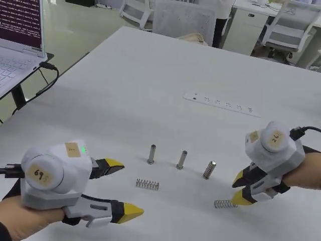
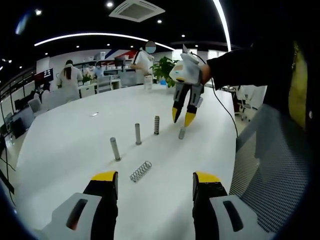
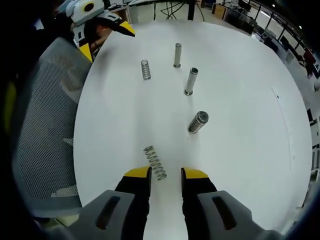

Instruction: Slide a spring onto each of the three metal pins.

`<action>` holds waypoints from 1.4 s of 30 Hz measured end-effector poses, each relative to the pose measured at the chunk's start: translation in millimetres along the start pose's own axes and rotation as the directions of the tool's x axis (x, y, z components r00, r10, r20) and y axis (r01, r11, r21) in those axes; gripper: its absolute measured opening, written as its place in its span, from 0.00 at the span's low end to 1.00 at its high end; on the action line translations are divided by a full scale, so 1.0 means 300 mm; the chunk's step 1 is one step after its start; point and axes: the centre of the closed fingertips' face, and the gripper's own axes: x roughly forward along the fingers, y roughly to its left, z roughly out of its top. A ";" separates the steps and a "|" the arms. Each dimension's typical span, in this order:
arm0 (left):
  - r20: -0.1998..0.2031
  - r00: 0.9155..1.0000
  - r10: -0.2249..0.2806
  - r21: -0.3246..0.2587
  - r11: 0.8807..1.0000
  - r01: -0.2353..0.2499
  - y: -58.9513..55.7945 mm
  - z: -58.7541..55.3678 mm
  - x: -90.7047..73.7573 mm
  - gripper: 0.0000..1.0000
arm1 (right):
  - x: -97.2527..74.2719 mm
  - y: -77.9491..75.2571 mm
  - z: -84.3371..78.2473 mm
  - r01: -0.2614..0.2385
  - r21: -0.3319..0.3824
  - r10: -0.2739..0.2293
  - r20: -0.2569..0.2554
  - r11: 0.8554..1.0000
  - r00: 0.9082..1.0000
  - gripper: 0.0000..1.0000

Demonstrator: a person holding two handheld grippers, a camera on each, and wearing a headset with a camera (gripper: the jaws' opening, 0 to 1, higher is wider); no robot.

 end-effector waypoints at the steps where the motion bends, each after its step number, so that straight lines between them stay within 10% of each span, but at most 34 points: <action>1: -0.001 1.000 0.000 0.000 1.000 0.000 0.000 0.000 -0.001 0.56 | 0.004 0.004 -0.003 -0.002 -0.001 0.002 -0.002 1.000 1.000 0.21; 42: 0.002 1.000 -0.001 -0.003 1.000 0.001 -0.005 0.006 -0.011 0.52 | 0.066 0.049 -0.049 -0.021 -0.087 0.015 -0.060 0.996 0.998 0.10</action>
